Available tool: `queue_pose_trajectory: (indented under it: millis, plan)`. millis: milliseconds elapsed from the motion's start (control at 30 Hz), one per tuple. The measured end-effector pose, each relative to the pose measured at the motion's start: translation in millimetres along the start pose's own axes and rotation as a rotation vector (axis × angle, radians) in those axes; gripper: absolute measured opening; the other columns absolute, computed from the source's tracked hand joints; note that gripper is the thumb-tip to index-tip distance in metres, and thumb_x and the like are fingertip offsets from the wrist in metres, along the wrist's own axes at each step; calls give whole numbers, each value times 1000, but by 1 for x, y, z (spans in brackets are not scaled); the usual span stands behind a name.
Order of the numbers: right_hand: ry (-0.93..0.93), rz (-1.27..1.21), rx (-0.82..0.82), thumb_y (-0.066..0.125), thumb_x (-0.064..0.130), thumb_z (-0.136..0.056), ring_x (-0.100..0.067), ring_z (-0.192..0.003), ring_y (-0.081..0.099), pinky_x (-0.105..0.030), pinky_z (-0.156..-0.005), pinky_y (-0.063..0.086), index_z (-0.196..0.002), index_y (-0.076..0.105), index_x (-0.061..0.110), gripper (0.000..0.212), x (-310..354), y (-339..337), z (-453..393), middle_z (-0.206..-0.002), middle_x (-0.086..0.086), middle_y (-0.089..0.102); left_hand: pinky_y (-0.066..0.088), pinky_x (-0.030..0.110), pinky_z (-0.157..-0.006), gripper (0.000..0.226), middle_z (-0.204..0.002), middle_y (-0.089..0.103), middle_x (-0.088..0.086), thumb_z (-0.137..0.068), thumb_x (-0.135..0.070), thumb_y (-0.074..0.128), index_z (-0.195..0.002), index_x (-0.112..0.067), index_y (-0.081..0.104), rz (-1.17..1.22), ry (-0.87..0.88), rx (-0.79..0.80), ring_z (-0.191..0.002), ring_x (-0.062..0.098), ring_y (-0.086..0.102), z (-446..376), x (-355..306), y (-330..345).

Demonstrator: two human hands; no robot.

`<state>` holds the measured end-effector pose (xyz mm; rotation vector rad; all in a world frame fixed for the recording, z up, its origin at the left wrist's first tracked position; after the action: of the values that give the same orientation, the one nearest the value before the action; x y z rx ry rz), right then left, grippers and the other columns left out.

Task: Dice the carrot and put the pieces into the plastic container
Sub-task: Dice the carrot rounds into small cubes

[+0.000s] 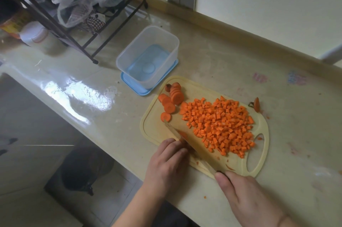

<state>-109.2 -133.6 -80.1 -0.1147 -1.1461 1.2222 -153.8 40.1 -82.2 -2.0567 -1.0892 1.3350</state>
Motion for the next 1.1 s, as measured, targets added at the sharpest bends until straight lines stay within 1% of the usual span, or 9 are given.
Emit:
queue_pose_trajectory:
  millis: [133,367,500,567,633,700,800,933,1100]
  plan:
    - [17,-43,-10,2,94,-65,-3,-74,61,-25,-69,48,-73,59,18,95,-10,-7,9,-76,5,67,53,37,-88,15,-102,68,12,-96,-13,67,-100,-1,76,-37,-6,-9,-98,29,60,0,-1,0]
    - [76,14,1,-6,98,-53,-1,-81,62,-20,-73,47,-79,59,28,99,-20,-7,22,-76,7,69,54,36,-85,17,-101,69,8,-82,7,78,-97,1,71,4,-54,4,-96,28,64,4,4,0]
    - [67,89,50,-17,93,-53,-2,-80,61,-18,-73,47,-83,57,27,103,-11,-4,18,-79,9,66,54,32,-87,14,-97,68,7,-82,7,78,-91,0,70,27,-44,-21,-95,26,65,3,5,-3]
    - [36,118,52,-17,88,-58,-4,-80,58,-21,-72,46,-82,52,27,95,-3,0,11,-79,8,63,55,32,-87,13,-96,69,7,-82,6,78,-91,0,70,31,-47,-22,-95,25,66,3,5,-2]
    - [-17,108,31,-15,87,-63,-9,-77,57,-30,-72,47,-78,51,26,91,5,5,2,-74,5,62,55,31,-85,13,-95,70,7,-82,4,79,-90,0,71,31,-49,-31,-94,25,67,2,4,-3]
    - [-38,20,12,-5,87,-70,-10,-70,56,-36,-69,47,-70,51,24,84,6,5,-2,-66,2,59,55,32,-83,10,-93,69,6,-83,3,79,-88,0,70,34,-62,-44,-91,24,66,1,5,-5]
    - [-3,-84,-7,4,91,-69,-11,-67,57,-32,-66,46,-64,53,18,88,3,-3,-2,-67,-5,61,55,34,-82,11,-92,68,4,-83,3,79,-89,-2,70,50,-88,-54,-90,23,65,1,4,-9]
    - [4,-105,-1,6,92,-67,-10,-68,56,-28,-64,43,-64,52,19,87,0,-7,7,-76,4,62,56,34,-86,17,-98,69,3,-84,4,78,-96,-5,71,82,-119,-50,-96,23,66,6,4,-10]
    - [-20,-59,17,5,94,-66,-8,-73,59,-28,-69,46,-69,56,19,91,-2,-3,11,-76,6,65,54,40,-80,22,-102,69,6,-81,12,76,-97,-2,71,61,-125,-37,-97,29,65,13,11,-8]
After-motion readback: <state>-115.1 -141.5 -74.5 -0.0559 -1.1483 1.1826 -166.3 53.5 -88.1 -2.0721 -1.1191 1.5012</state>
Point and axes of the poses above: each hand's wrist, its own z-axis away from the middle knuckle, its own y-axis out of the palm, x = y × z, the point moved 9 cm from there along -z, towards the middle knuckle
